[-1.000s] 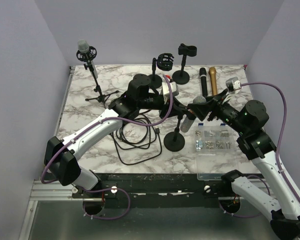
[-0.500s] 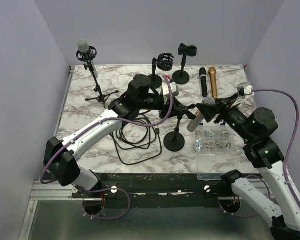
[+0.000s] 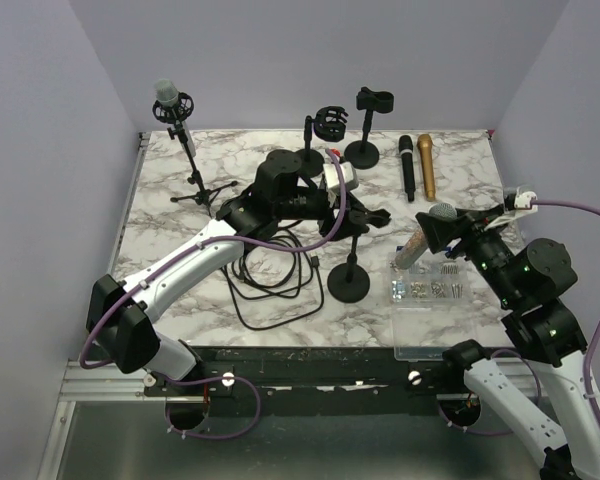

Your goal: Remove the microphone from the stand

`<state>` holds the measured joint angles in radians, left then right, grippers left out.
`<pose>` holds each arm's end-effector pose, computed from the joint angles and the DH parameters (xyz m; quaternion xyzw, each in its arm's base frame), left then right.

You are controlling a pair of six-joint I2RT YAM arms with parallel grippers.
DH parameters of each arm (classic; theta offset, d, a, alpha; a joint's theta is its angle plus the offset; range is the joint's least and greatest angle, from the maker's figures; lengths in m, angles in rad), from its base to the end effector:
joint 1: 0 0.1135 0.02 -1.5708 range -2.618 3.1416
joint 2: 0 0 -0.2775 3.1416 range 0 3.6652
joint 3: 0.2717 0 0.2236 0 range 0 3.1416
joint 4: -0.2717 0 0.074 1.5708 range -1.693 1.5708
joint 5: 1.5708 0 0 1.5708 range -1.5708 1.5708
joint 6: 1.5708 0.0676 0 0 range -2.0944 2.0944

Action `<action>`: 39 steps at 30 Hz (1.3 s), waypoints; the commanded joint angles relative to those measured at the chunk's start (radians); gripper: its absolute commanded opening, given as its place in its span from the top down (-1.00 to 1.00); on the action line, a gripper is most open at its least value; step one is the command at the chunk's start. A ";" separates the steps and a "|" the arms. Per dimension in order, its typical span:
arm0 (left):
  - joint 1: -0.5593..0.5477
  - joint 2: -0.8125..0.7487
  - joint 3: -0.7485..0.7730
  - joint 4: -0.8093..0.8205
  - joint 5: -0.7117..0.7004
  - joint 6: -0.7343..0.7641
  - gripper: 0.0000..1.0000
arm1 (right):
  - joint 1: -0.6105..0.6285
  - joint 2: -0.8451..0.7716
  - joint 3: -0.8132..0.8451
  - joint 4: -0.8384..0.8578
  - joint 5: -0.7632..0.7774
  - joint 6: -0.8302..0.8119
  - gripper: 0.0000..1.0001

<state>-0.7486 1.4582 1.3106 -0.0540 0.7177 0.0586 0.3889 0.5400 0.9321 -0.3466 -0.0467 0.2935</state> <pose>0.2138 -0.2593 0.3919 0.4891 0.5798 -0.4563 0.4652 0.0909 0.0406 0.4004 -0.0498 0.6891 0.2571 0.6757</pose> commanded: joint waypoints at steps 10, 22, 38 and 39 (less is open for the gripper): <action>-0.031 -0.112 0.059 -0.121 -0.139 -0.050 -0.97 | 0.002 0.005 -0.014 -0.016 0.100 -0.008 0.99; -0.029 -0.324 0.120 -0.357 -0.673 -0.169 -0.97 | 0.001 0.126 -0.023 -0.040 0.274 0.063 0.99; -0.029 -0.750 -0.117 -0.421 -0.970 -0.028 -0.97 | 0.001 0.469 0.161 -0.074 0.579 0.101 0.99; -0.029 -0.771 -0.147 -0.397 -0.998 -0.018 -0.97 | 0.000 0.489 0.176 -0.065 0.584 0.095 0.99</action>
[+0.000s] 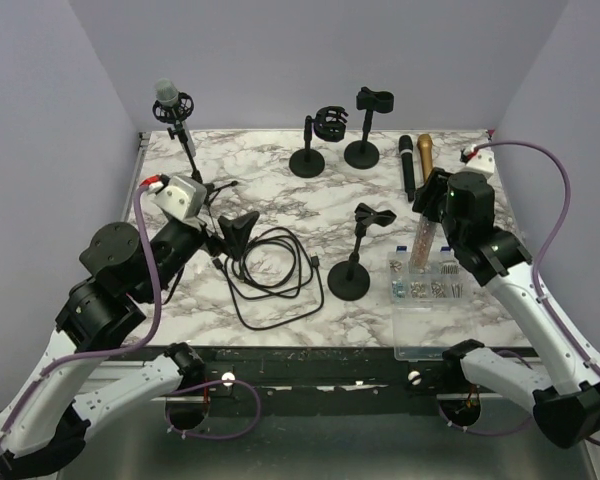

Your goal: Remove the microphone from the stand

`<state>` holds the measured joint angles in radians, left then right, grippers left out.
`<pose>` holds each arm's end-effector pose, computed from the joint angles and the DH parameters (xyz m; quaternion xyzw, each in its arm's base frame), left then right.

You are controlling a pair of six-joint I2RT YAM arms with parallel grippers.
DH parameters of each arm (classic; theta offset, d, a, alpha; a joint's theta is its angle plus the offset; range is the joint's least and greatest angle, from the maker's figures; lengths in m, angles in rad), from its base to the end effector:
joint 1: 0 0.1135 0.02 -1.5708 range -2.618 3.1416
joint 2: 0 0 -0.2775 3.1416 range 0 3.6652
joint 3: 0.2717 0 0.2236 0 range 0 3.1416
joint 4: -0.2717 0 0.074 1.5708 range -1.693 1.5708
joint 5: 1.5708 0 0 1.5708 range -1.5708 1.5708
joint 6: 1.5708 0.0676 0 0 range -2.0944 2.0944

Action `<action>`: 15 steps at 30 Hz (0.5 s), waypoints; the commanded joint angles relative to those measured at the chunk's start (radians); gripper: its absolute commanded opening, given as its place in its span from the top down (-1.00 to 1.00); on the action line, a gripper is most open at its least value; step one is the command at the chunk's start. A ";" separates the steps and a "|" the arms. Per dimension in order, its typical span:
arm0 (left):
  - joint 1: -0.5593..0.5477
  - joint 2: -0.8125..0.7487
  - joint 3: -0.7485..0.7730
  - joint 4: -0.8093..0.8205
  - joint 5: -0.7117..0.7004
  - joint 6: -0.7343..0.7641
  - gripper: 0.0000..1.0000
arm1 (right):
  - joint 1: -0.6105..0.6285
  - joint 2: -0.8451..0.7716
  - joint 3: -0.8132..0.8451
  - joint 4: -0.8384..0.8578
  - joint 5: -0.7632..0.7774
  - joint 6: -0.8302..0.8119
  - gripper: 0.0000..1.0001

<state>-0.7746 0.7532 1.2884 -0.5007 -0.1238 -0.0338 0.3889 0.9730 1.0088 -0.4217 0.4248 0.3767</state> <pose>0.0868 -0.0732 0.4696 0.2096 0.6625 -0.2428 0.6769 0.1980 0.0510 0.3595 0.1128 0.8116 0.0417 0.5717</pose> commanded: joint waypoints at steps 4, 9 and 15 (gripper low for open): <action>-0.003 -0.107 -0.201 0.087 -0.210 0.080 -0.97 | 0.001 0.185 0.185 0.034 0.193 -0.011 0.99; 0.006 -0.146 -0.254 0.145 -0.221 0.080 -0.97 | -0.006 0.362 0.293 0.103 0.394 -0.129 0.99; 0.029 -0.158 -0.292 0.173 -0.201 0.089 -0.97 | -0.089 0.589 0.427 0.153 0.458 -0.218 0.99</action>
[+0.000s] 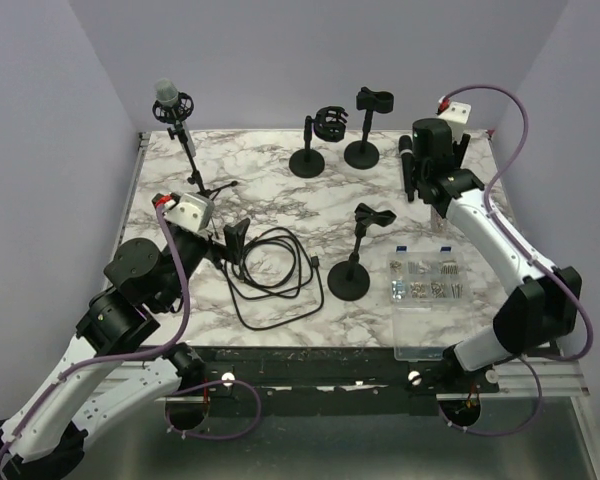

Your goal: Remove the microphone from the stand

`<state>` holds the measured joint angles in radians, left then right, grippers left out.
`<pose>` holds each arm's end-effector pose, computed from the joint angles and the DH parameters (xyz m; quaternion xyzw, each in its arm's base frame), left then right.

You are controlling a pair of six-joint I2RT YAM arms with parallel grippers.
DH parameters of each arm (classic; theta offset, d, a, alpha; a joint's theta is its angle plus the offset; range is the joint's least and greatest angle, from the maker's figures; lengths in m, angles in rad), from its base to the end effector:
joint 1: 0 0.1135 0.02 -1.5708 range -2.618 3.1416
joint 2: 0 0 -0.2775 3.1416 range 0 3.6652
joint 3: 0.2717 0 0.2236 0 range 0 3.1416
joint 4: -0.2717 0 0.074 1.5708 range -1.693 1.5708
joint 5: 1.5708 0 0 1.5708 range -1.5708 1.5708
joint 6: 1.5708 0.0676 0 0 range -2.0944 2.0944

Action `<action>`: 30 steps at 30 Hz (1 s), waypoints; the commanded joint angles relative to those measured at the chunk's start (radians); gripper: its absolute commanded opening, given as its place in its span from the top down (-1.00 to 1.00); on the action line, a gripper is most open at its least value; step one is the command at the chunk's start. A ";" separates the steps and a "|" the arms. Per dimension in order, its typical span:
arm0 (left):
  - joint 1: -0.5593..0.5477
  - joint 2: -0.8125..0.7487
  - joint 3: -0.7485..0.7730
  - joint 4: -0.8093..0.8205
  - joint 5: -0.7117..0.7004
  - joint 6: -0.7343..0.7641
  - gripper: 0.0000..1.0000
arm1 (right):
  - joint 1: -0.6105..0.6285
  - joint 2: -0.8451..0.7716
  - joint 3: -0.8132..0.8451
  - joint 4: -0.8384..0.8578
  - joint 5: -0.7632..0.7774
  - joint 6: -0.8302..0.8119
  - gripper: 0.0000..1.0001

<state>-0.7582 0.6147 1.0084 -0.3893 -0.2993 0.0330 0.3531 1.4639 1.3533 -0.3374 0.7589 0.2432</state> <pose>0.0920 -0.0596 0.4122 0.1714 0.6845 -0.1502 0.6925 0.3182 0.0677 0.3720 0.1537 0.7959 -0.1545 0.5648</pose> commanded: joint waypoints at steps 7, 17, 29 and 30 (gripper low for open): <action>0.022 -0.016 -0.030 0.080 -0.079 0.038 -0.97 | -0.213 0.285 0.170 0.095 0.016 -0.093 0.99; 0.023 -0.009 -0.060 0.113 -0.113 0.065 -0.97 | -0.251 0.621 0.417 0.129 0.007 -0.135 0.99; 0.023 0.039 -0.080 0.132 -0.137 0.082 -0.97 | -0.335 0.959 0.756 0.126 -0.064 -0.192 0.99; 0.024 0.044 -0.080 0.132 -0.138 0.084 -0.97 | -0.340 0.974 0.765 0.137 -0.105 -0.209 0.99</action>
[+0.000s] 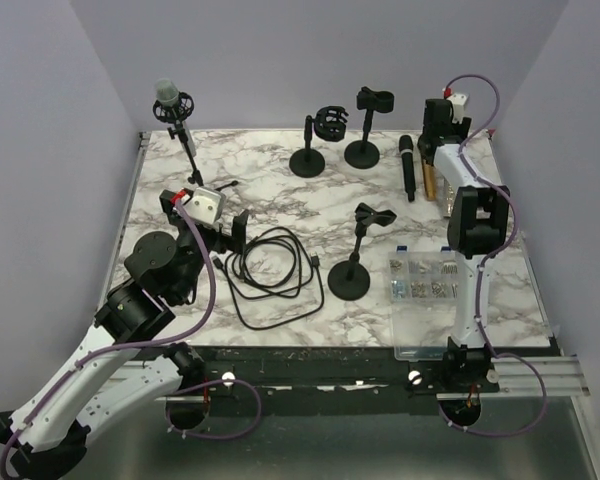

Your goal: Remove the microphone from the stand

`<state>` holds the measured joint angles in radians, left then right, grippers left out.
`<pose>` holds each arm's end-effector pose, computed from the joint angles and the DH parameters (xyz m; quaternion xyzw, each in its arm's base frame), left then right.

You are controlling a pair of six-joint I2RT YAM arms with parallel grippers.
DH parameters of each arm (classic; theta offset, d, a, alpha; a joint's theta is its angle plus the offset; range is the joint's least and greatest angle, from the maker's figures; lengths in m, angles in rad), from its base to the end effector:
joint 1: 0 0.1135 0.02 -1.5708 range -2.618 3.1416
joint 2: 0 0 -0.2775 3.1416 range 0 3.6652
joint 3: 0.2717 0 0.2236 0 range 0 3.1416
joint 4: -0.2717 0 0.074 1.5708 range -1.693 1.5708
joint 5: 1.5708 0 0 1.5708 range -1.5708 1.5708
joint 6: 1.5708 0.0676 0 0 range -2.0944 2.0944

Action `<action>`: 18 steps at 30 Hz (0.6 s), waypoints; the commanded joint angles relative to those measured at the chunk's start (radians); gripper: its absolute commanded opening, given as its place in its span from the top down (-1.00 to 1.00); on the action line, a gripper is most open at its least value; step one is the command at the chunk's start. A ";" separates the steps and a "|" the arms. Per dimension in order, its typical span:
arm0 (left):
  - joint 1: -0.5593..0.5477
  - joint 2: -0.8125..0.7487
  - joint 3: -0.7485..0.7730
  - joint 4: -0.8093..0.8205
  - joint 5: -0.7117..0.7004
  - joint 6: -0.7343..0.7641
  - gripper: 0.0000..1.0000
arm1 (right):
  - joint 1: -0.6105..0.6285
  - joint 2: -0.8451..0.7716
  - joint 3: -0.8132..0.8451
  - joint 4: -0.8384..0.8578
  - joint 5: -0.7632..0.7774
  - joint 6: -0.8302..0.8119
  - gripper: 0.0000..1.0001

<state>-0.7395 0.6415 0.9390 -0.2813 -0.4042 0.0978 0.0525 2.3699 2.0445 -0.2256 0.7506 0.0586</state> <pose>0.1082 -0.0627 0.4023 0.1486 0.6859 -0.0866 0.7071 0.5490 -0.0173 0.2304 0.1814 0.8115 -0.2942 0.4712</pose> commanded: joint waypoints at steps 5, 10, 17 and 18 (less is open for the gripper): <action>0.007 0.029 -0.022 0.037 -0.031 0.019 -0.97 | -0.047 0.159 0.139 0.063 -0.166 -0.090 0.99; 0.012 0.058 -0.026 0.040 -0.031 0.020 -0.97 | -0.097 0.254 0.247 0.044 -0.254 -0.091 0.99; 0.031 0.088 -0.027 0.040 -0.015 0.011 -0.97 | -0.119 0.304 0.301 0.054 -0.372 -0.073 0.85; 0.035 0.090 -0.026 0.039 -0.013 0.010 -0.97 | -0.119 0.308 0.303 0.056 -0.382 -0.074 0.80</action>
<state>-0.7219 0.7242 0.9176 -0.2626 -0.4114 0.1085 -0.0559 2.6373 2.2963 -0.2035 0.4648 -0.0345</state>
